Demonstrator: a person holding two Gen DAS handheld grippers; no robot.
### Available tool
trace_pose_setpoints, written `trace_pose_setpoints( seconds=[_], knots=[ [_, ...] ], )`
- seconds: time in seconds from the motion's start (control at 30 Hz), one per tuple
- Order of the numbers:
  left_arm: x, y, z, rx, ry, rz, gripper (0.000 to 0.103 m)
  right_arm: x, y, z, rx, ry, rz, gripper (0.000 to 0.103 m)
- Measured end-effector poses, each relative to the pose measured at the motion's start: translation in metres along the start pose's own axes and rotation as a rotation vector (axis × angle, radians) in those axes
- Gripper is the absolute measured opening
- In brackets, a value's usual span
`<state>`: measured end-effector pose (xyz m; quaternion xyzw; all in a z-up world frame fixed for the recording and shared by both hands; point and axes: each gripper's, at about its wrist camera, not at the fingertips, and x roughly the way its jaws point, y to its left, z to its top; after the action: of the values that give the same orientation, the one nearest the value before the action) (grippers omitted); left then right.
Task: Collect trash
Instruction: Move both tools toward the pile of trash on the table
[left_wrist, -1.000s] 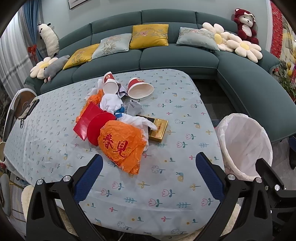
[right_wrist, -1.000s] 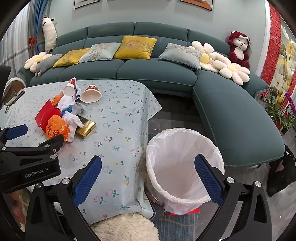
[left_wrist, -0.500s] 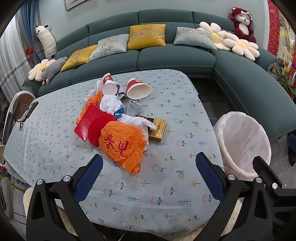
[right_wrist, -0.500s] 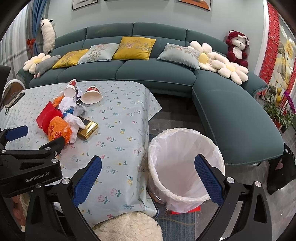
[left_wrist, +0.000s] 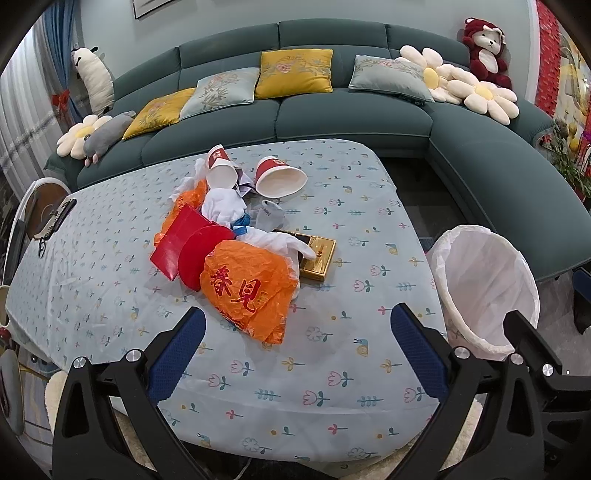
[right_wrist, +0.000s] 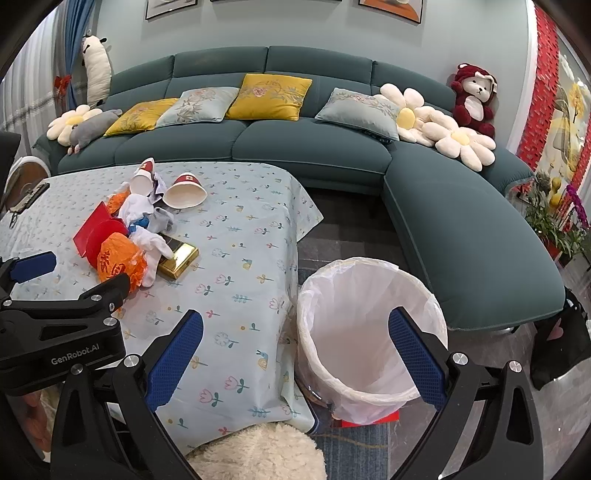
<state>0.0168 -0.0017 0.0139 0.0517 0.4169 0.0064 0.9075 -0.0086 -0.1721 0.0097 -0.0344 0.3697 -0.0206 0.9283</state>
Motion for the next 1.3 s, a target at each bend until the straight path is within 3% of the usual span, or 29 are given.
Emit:
trace_pose_setpoints(
  seconds=[1.3],
  knots=[
    [0.025,0.019,0.003,-0.021,0.020,0.004,0.096,0.024,0.014,0.008,-0.004,0.029,0.000,0.096]
  ],
)
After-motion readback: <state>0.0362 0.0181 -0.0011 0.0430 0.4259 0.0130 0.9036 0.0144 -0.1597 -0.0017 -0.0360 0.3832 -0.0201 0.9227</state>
